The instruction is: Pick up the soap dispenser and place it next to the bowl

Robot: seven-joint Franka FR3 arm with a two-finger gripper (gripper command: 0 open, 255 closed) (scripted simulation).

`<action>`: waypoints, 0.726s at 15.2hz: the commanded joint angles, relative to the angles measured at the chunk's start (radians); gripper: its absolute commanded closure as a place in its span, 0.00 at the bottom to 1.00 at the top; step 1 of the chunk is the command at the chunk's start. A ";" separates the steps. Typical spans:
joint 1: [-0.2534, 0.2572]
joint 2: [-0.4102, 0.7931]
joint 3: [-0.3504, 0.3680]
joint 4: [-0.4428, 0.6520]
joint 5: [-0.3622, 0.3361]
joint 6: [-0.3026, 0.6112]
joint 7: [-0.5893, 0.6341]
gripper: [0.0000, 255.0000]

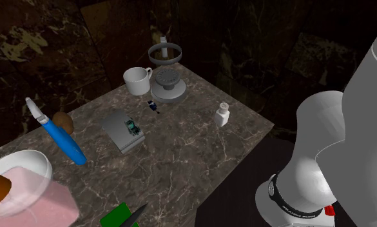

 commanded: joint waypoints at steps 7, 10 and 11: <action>-0.002 0.000 -0.001 -0.111 -0.001 0.111 0.008 1.00; -0.003 0.003 -0.002 -0.147 -0.002 0.150 0.011 1.00; -0.003 0.004 -0.002 -0.158 -0.003 0.163 0.012 1.00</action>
